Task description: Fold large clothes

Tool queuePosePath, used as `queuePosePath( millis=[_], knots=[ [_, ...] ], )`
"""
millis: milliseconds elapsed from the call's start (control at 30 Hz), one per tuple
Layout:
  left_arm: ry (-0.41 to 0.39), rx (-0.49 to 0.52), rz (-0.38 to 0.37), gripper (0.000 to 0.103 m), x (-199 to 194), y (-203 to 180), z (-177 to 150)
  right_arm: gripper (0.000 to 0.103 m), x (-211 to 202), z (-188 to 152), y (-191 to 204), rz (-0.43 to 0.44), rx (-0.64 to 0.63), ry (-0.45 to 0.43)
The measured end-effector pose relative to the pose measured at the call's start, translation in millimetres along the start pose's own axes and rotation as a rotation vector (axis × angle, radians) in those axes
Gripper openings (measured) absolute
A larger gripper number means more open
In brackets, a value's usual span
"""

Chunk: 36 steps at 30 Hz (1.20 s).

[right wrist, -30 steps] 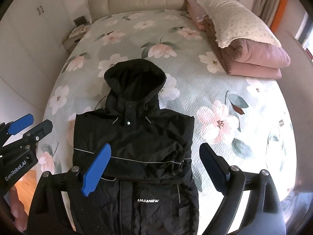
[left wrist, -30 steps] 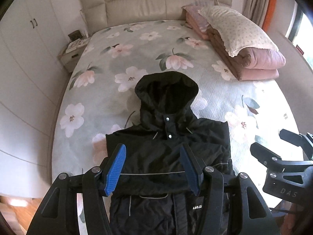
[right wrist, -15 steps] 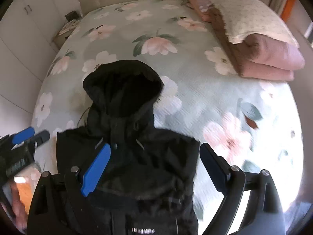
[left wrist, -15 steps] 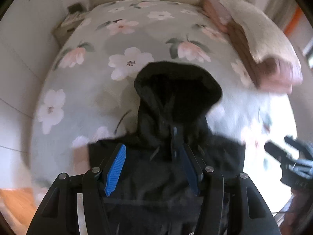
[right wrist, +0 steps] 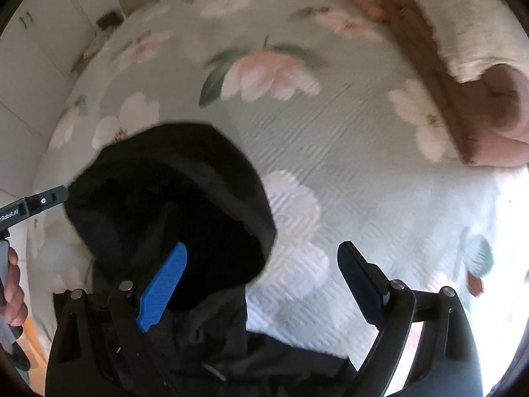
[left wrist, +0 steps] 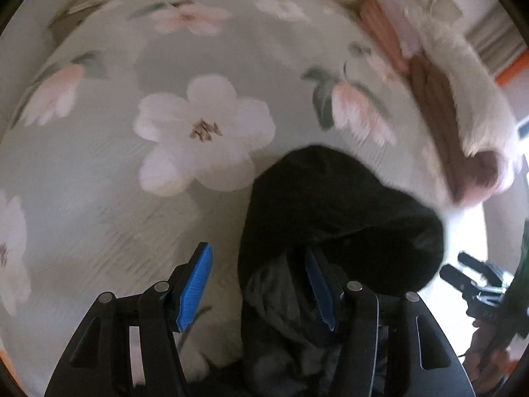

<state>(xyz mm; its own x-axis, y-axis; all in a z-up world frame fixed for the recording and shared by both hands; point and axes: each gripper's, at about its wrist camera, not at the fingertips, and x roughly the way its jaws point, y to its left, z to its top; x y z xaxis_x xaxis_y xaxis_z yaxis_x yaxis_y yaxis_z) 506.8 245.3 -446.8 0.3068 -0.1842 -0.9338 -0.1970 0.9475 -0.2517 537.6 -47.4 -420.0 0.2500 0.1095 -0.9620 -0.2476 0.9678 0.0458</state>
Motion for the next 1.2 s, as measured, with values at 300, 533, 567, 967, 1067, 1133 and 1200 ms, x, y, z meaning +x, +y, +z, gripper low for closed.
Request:
queuePosePath(
  millis=[300,533,567,967,1067,1133,1200],
  knots=[
    [-0.037,-0.143,-0.050,0.029,7,54,-22,0.022,22,-14,-16,-0.013,-0.042,-0.013],
    [0.073,-0.084,0.081,0.042,67,56,-48,0.031,75,-45,-13,-0.041,-0.073,0.085],
    [0.063,-0.069,0.091,0.042,63,53,-47,0.031,91,-48,-13,-0.031,-0.076,0.118],
    [-0.062,0.109,0.160,0.050,-33,35,-85,0.057,-6,-68,-9,0.044,-0.220,0.002],
    [-0.071,0.166,0.181,0.050,-46,24,-86,0.057,-34,-54,5,0.052,-0.244,-0.064],
    [-0.061,0.173,0.112,0.050,-60,21,-80,0.057,-42,-37,13,0.080,-0.231,-0.099],
    [-0.012,0.154,-0.067,0.050,-73,22,-80,0.057,-40,-24,21,0.098,-0.224,-0.113]
  ],
)
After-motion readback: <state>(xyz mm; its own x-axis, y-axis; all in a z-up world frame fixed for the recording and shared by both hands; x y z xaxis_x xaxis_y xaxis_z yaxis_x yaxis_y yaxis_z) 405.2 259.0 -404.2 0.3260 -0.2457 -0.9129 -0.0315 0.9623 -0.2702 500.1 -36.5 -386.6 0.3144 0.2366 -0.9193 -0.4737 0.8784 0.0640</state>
